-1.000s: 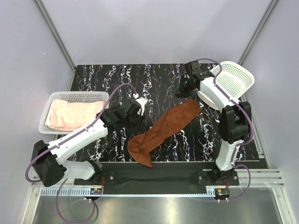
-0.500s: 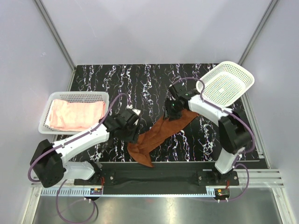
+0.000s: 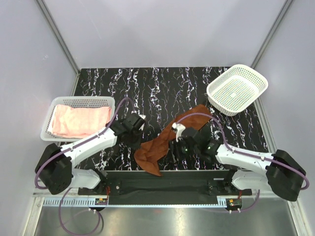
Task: Fold and stack the towels
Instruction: Flatten out the crumpled towel
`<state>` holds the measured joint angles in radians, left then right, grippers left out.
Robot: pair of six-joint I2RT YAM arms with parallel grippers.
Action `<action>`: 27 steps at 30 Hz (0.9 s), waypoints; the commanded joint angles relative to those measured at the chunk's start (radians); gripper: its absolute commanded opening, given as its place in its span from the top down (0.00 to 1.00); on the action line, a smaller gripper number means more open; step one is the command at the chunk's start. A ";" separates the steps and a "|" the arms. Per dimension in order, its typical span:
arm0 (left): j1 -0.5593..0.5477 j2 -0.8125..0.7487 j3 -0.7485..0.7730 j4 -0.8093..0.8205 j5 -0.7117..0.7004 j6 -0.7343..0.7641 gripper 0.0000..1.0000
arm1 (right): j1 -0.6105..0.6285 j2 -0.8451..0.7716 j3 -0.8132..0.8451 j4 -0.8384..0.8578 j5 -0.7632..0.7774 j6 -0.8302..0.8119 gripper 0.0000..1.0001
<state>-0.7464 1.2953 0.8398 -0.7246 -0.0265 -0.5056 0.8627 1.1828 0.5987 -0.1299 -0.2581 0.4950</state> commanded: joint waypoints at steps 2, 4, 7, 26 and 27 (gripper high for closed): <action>0.028 0.007 0.041 0.013 0.065 0.012 1.00 | 0.136 0.004 -0.105 0.318 0.086 0.027 0.39; 0.028 -0.002 0.048 -0.012 0.065 0.024 1.00 | 0.177 0.034 -0.117 0.358 0.080 0.025 0.37; 0.028 -0.025 0.047 -0.041 0.051 0.042 0.75 | 0.225 0.072 -0.125 0.404 0.088 0.014 0.36; 0.028 -0.047 -0.050 0.048 0.097 0.013 0.71 | 0.484 0.219 -0.122 0.417 0.305 0.051 0.48; 0.030 -0.047 -0.053 0.051 0.099 0.010 0.73 | 0.492 0.219 -0.125 0.420 0.315 0.071 0.48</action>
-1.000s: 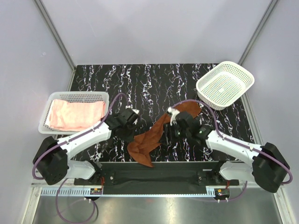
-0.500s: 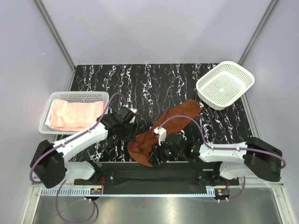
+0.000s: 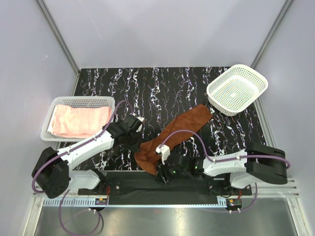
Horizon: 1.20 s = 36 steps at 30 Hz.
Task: Fold and stack the towels
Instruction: Flatten out the crumpled towel
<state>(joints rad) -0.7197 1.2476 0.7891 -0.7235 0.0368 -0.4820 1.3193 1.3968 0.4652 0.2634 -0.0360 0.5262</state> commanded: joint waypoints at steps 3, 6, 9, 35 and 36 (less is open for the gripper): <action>0.003 0.007 -0.005 0.055 0.043 -0.014 0.86 | 0.060 0.002 -0.003 0.048 0.113 0.063 0.49; 0.003 0.022 0.001 0.059 0.043 -0.010 1.00 | 0.069 0.013 0.006 0.031 0.151 0.072 0.56; 0.002 0.030 0.018 0.050 0.038 -0.017 1.00 | 0.072 0.002 0.016 -0.015 0.196 0.086 0.69; 0.375 0.124 1.167 -0.022 0.087 -0.288 1.00 | -0.305 -0.102 1.271 -0.903 0.886 -0.661 1.00; 0.376 0.107 1.150 -0.013 0.089 -0.294 1.00 | -0.307 -0.107 1.283 -0.918 0.881 -0.658 1.00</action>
<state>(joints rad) -0.3481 1.4090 1.9614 -0.7784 0.0635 -0.7036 1.0126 1.2922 1.6688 -0.5545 0.8040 -0.0216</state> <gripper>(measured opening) 0.012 0.011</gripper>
